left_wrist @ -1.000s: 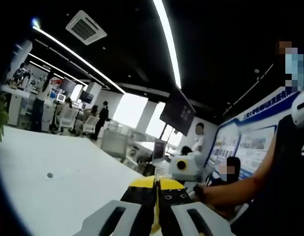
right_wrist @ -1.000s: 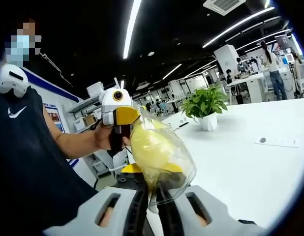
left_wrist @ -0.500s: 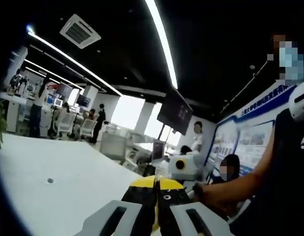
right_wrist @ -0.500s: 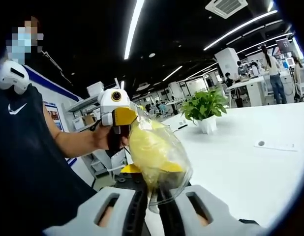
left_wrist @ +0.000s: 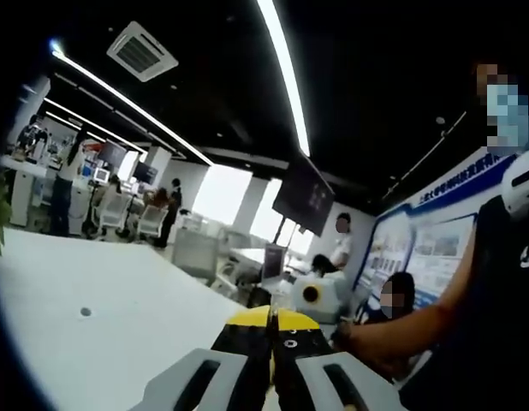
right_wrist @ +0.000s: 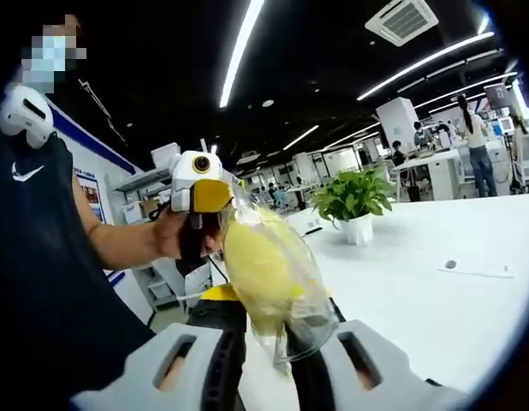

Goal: Compare the silicone blocks by pressing each to a similar depth, holding the contact briefly, and releasing to observe deformation and rebound differences across the visible hardness samples.

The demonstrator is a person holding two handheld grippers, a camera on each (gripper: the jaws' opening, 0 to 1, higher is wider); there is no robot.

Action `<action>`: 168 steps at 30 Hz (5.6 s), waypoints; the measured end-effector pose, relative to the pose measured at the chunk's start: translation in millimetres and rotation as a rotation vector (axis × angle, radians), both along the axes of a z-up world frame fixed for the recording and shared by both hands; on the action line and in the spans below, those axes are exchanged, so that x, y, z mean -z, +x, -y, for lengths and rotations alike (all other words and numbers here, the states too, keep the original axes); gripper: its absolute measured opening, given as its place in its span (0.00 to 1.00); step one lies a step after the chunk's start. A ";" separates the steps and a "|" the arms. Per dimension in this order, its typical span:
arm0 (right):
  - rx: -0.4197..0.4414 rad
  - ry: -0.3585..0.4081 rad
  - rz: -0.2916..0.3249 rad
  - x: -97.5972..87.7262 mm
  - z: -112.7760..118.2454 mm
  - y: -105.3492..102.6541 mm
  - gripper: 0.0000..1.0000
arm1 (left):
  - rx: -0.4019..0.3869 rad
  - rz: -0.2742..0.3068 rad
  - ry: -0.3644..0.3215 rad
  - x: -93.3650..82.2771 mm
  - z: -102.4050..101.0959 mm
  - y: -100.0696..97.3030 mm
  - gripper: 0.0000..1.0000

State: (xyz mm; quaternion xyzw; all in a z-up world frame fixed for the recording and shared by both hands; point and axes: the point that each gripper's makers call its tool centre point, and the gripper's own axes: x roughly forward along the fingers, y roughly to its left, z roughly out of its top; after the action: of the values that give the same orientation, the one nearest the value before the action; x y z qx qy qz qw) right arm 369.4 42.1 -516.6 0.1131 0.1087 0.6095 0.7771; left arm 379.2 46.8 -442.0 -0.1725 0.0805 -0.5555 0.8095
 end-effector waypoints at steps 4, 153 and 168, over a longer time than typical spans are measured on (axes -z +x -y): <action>0.033 0.015 0.021 -4.0 1.2 5.7 0.28 | -0.005 -0.003 0.006 1.1 -0.3 1.3 0.00; 0.650 -0.267 -0.096 127.8 174.1 -23.5 0.96 | -0.395 -0.673 0.017 297.9 -8.4 62.0 0.00; 0.640 -0.262 -0.124 133.6 172.4 -30.3 0.96 | -0.436 -0.641 0.201 333.0 -15.2 66.8 0.00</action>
State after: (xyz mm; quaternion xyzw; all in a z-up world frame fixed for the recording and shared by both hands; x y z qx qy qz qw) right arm 339.0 -130.3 -650.2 0.0774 0.1921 0.3080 0.9286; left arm 445.9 62.0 -775.0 -0.2702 0.3443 -0.2779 0.8551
